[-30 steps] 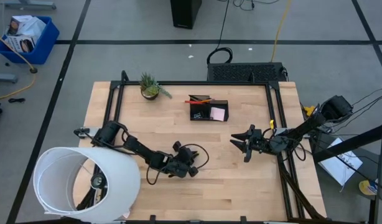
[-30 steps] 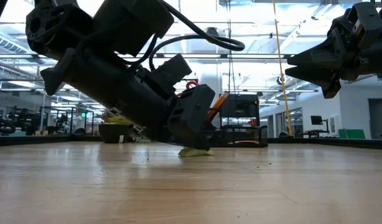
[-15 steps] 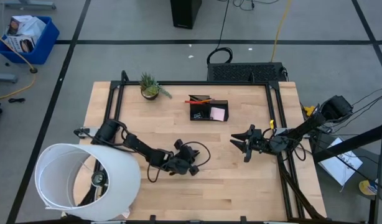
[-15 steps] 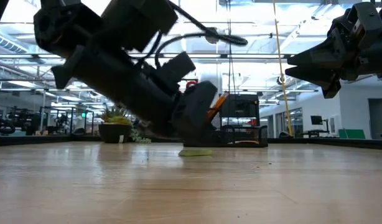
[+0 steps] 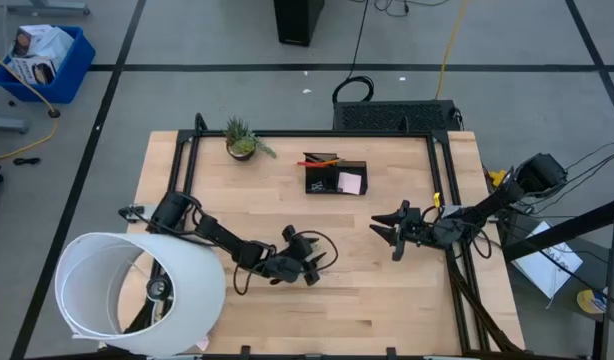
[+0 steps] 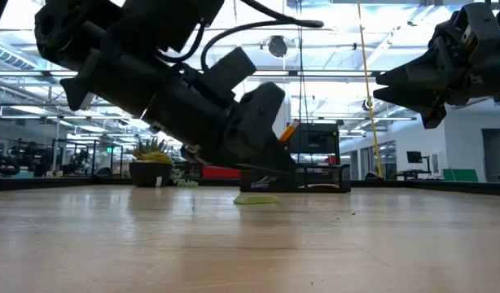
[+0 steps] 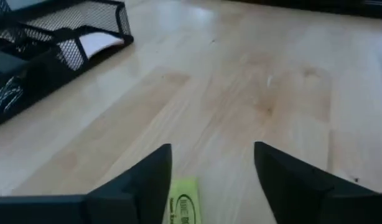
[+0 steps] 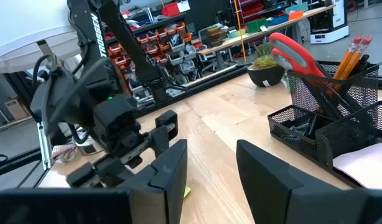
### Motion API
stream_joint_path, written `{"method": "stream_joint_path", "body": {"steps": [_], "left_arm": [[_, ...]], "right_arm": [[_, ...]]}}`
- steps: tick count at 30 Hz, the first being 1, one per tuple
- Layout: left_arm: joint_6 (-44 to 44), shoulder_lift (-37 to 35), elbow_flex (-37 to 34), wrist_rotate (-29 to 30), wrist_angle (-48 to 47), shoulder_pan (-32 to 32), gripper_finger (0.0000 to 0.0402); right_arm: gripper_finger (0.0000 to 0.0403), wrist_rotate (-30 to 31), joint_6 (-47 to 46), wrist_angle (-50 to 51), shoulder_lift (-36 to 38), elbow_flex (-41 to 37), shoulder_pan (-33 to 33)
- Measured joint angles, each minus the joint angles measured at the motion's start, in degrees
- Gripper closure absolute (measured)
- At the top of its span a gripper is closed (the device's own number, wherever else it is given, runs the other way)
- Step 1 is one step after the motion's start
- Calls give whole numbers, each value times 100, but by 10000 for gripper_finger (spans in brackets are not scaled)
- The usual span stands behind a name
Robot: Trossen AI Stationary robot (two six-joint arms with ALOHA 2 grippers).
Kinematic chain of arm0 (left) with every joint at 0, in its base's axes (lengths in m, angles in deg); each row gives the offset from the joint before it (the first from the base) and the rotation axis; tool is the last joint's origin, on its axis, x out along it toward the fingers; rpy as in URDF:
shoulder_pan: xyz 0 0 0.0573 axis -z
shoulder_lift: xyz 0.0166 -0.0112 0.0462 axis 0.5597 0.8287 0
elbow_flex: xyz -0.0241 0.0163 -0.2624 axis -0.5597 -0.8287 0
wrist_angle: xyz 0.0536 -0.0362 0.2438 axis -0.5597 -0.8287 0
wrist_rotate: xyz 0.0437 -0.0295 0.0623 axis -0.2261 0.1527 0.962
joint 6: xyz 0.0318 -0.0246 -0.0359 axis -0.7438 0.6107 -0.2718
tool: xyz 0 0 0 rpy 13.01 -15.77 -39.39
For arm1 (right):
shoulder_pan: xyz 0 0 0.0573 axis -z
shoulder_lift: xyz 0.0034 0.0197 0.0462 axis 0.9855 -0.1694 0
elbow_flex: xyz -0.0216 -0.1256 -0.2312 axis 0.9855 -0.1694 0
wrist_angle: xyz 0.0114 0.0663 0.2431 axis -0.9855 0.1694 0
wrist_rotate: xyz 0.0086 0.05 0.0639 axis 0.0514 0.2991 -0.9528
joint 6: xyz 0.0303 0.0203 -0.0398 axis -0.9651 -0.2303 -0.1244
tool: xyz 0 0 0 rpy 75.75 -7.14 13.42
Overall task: Pick and place office supplies into organizer
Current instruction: Put the green eraser into the desk organizer
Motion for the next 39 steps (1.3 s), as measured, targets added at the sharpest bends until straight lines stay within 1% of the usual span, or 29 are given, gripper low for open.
{"method": "stream_joint_path", "body": {"steps": [3,7,11,14,17,21,27,33,36,39], "left_arm": [[46,-1,-123,-22,70,-39,149],[374,0,-324,-222,294,-180,138],[604,12,-585,-348,621,-233,140],[381,202,-654,-339,974,-199,146],[456,363,-656,-285,1219,-196,151],[257,554,-648,-218,1508,-178,153],[357,720,-632,-98,1639,-151,153],[430,732,-635,-90,1611,-131,154],[490,734,-636,-88,1594,-131,167],[537,739,-641,-37,1540,-138,208]], "right_arm": [[270,0,0,10,0,1,0],[270,0,0,2,0,1,-2],[271,0,0,2,0,1,-2],[270,0,0,6,0,-1,-2],[271,0,0,39,-1,0,-1],[271,0,0,3,0,-1,0],[270,0,0,-41,2,0,-1],[270,0,0,0,1,1,0],[270,0,0,0,0,0,0],[270,0,0,0,0,0,-1]]}}
